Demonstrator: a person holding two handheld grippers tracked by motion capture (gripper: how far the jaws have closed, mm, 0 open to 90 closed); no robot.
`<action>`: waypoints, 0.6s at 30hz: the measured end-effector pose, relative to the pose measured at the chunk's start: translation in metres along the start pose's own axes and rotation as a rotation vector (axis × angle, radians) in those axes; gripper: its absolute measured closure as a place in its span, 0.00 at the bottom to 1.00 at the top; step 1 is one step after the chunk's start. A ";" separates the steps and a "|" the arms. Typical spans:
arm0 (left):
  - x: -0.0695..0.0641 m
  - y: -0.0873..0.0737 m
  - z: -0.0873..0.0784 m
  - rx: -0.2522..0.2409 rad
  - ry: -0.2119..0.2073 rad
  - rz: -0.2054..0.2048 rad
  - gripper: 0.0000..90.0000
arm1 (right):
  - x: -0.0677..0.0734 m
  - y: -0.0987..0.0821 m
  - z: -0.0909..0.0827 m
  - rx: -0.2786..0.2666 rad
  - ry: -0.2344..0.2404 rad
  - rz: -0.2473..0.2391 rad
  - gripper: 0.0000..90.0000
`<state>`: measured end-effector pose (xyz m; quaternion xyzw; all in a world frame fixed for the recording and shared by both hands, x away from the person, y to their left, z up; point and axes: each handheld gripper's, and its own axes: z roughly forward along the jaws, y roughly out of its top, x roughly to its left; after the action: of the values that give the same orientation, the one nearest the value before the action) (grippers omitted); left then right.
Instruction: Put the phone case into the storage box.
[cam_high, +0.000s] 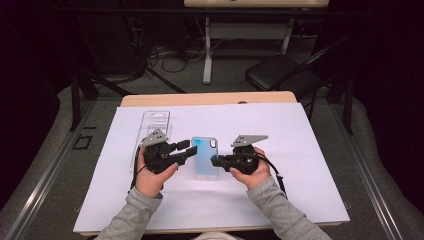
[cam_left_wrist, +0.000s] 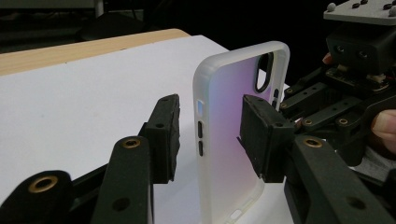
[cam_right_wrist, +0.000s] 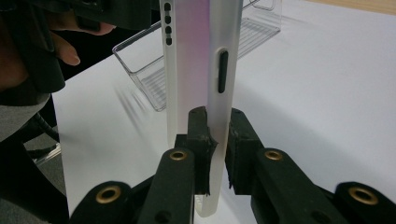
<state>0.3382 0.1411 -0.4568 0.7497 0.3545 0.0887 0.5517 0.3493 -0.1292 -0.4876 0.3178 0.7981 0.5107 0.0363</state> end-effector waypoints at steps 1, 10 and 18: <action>0.000 0.000 0.000 0.000 0.000 0.000 0.64 | 0.000 0.000 0.000 -0.002 -0.004 0.001 0.91; -0.002 -0.003 0.003 -0.001 0.041 -0.005 0.67 | 0.006 -0.001 0.001 -0.012 -0.055 -0.002 0.91; -0.002 -0.006 0.005 -0.013 0.073 -0.010 0.68 | 0.010 -0.002 0.003 -0.008 -0.125 0.001 0.91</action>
<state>0.3368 0.1373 -0.4634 0.7407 0.3775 0.1156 0.5436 0.3413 -0.1220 -0.4880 0.3495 0.7918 0.4932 0.0870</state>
